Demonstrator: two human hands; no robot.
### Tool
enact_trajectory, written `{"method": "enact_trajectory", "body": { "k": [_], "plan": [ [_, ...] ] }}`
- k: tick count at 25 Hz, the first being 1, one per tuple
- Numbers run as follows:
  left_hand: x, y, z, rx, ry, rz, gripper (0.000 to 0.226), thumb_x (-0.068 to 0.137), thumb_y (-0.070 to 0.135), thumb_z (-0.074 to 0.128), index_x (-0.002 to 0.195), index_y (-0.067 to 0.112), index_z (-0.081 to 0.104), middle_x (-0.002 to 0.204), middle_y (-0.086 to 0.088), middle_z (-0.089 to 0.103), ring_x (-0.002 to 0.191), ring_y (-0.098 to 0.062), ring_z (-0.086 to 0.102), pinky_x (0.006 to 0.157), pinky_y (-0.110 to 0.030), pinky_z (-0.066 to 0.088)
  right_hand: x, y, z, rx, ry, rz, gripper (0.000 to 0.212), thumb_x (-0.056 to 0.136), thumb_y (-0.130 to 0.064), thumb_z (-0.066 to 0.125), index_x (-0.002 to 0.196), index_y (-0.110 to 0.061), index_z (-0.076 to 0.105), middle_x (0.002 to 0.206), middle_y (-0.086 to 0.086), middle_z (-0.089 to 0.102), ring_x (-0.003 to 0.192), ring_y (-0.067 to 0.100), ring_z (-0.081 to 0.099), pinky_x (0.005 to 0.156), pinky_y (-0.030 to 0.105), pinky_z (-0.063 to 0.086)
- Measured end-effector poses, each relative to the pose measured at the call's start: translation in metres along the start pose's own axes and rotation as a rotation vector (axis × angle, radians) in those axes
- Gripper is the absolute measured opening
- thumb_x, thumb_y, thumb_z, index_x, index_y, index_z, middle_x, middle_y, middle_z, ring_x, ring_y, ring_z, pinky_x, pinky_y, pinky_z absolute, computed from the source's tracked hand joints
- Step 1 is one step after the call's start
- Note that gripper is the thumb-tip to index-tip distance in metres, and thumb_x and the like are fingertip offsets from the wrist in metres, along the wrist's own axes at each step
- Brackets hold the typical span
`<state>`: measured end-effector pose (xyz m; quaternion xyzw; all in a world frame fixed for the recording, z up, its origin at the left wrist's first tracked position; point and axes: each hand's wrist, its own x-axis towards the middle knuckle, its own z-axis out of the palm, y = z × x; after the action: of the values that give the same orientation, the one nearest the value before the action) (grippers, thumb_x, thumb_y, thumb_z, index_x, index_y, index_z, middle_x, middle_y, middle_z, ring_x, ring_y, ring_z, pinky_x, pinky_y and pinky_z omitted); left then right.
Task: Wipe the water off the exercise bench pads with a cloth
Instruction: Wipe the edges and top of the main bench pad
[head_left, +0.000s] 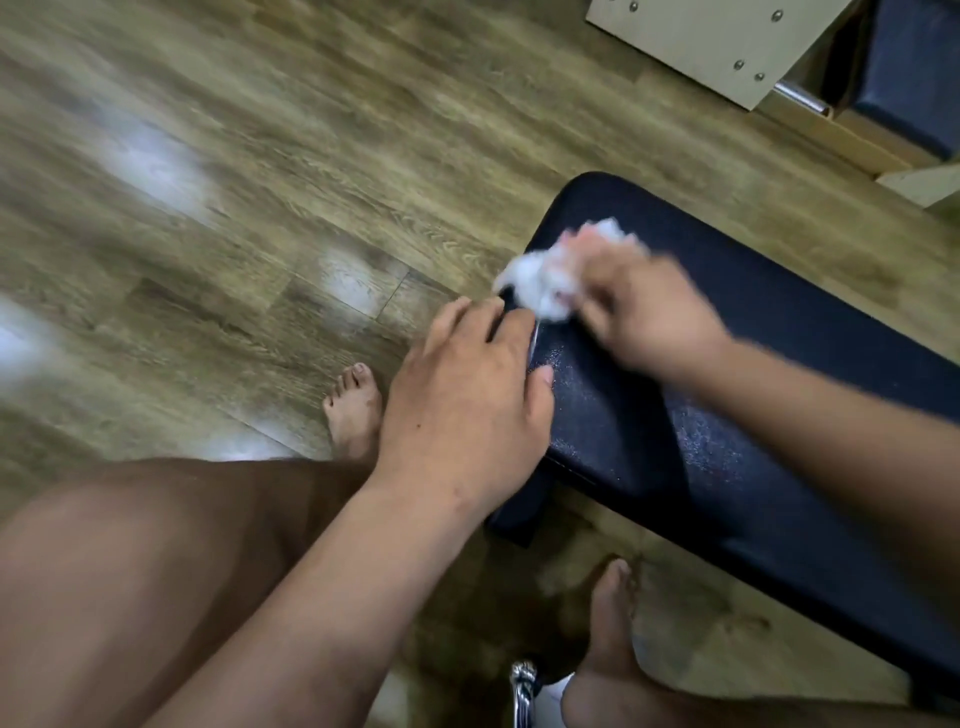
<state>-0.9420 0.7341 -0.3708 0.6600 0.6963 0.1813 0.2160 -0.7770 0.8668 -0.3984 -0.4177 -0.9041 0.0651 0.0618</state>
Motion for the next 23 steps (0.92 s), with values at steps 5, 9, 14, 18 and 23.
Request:
{"method": "enact_trajectory", "body": {
  "k": [5,9,14,18,23],
  "plan": [
    [0.001,0.006,0.000,0.046,-0.130,-0.057,0.046,0.096,0.035,0.047,0.139,0.019,0.046,0.154,-0.002,0.037,0.149,-0.025,0.016,0.118,-0.042,0.028,0.046,0.050,-0.012,-0.017,0.048,0.529,0.026,0.096,-0.033,0.046,0.104,-0.015,0.064,0.104,0.019,0.065,0.099,0.040,0.058,0.076,0.035,0.041],
    [0.004,0.012,0.002,0.045,-0.122,-0.010,0.048,0.097,0.035,0.047,0.141,0.018,0.044,0.156,-0.003,0.034,0.150,-0.025,0.015,0.119,-0.043,0.026,-0.074,-0.047,0.009,0.094,0.124,0.300,0.030,0.095,-0.031,0.046,0.117,-0.020,0.062,0.126,0.006,0.061,0.119,0.029,0.055,0.085,0.031,0.045],
    [-0.001,0.018,0.012,0.025,-0.147,0.036,0.049,0.096,0.036,0.047,0.142,0.018,0.044,0.156,-0.003,0.035,0.149,-0.024,0.019,0.119,-0.042,0.026,-0.117,-0.030,-0.003,0.031,0.015,0.033,0.034,0.093,-0.027,0.053,0.125,-0.023,0.064,0.132,0.005,0.061,0.118,0.026,0.059,0.094,0.037,0.049],
    [-0.008,0.027,0.021,0.095,-0.201,0.071,0.049,0.098,0.037,0.046,0.144,0.021,0.041,0.159,-0.001,0.029,0.150,-0.026,0.015,0.122,-0.040,0.018,-0.021,0.083,-0.026,-0.048,0.031,0.489,0.035,0.092,-0.042,0.041,0.109,-0.021,0.063,0.104,0.021,0.067,0.095,0.041,0.063,0.078,0.038,0.047],
    [0.004,0.046,0.021,0.049,-0.136,0.127,0.049,0.098,0.036,0.047,0.144,0.019,0.042,0.160,-0.004,0.029,0.150,-0.026,0.016,0.121,-0.042,0.019,-0.080,0.013,0.000,0.101,0.199,0.490,0.024,0.096,-0.028,0.043,0.108,-0.018,0.060,0.117,0.005,0.060,0.111,0.030,0.056,0.081,0.029,0.038]
  ]
}}
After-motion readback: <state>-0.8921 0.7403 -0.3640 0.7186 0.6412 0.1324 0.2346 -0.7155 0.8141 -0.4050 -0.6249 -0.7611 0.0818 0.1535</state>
